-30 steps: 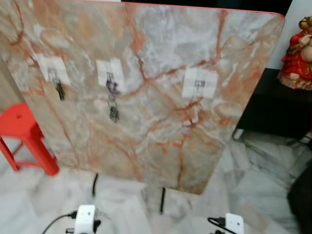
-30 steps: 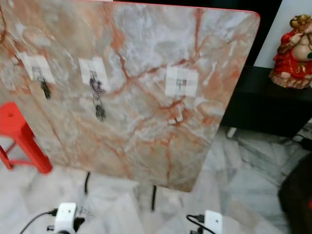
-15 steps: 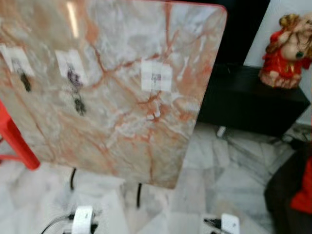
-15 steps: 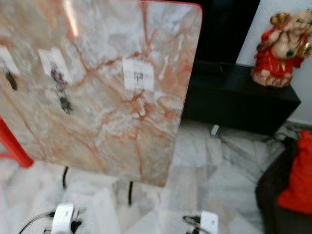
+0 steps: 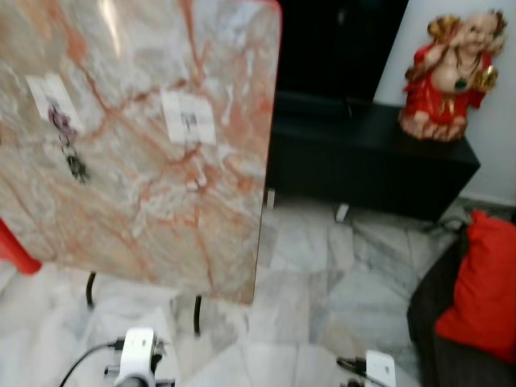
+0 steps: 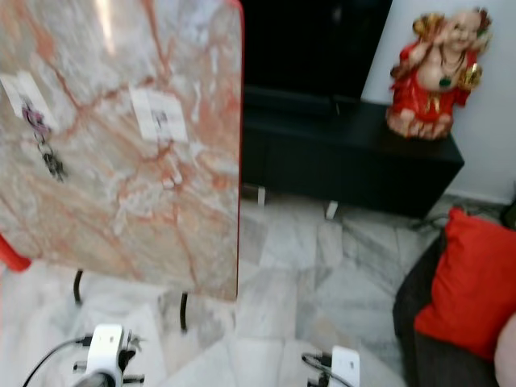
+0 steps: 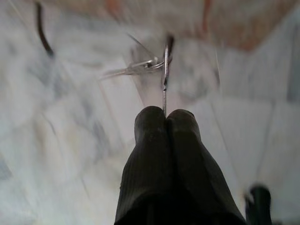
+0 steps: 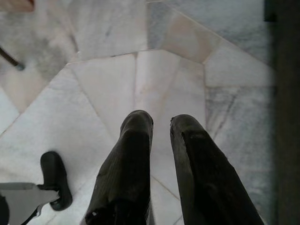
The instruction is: Hang keys on a hook
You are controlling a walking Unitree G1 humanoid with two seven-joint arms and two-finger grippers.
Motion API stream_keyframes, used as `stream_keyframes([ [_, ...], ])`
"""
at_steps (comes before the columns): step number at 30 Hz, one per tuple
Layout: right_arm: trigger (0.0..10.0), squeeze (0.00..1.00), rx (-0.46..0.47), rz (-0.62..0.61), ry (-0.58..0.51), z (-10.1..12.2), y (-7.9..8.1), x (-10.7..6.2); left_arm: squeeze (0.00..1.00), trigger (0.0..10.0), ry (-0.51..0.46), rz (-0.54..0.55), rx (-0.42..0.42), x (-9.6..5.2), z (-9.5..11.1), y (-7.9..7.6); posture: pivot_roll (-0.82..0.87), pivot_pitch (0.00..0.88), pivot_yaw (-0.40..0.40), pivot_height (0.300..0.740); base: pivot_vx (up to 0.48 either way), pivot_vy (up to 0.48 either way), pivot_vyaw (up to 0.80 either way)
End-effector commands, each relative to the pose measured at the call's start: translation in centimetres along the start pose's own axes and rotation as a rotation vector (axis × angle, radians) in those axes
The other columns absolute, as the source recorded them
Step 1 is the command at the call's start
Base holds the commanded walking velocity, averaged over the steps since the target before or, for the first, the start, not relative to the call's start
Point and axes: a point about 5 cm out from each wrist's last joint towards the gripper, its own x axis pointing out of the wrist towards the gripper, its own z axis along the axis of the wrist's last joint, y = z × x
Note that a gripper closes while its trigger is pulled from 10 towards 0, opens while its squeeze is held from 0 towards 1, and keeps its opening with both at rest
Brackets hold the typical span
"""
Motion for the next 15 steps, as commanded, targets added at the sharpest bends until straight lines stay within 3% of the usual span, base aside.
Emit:
stream_keyframes([
  [1, 10.0, 0.0, -0.008, 0.003, 0.002, 0.1, 0.1, 0.0, 0.0, 10.0, -0.06, -0.004, 0.001, 0.3, 1.3, 0.2, 0.02, 0.0, -0.039, 0.74, 0.0, 0.0, 0.0],
  [6, 10.0, 0.0, -0.01, 0.005, 0.003, 0.1, 0.0, 0.0, 0.0, 10.0, -0.227, -0.025, 0.044, 0.7, 4.6, 0.0, 0.02, 0.0, -0.041, 0.74, 0.0, 0.0, 0.0],
  [15, 10.0, 0.0, -0.023, 0.007, 0.003, 0.2, 0.0, 0.0, 0.0, 10.0, -0.467, -0.043, 0.077, -0.1, 8.4, -0.7, 0.02, 0.003, -0.047, 0.74, 0.0, 0.0, 0.0],
])
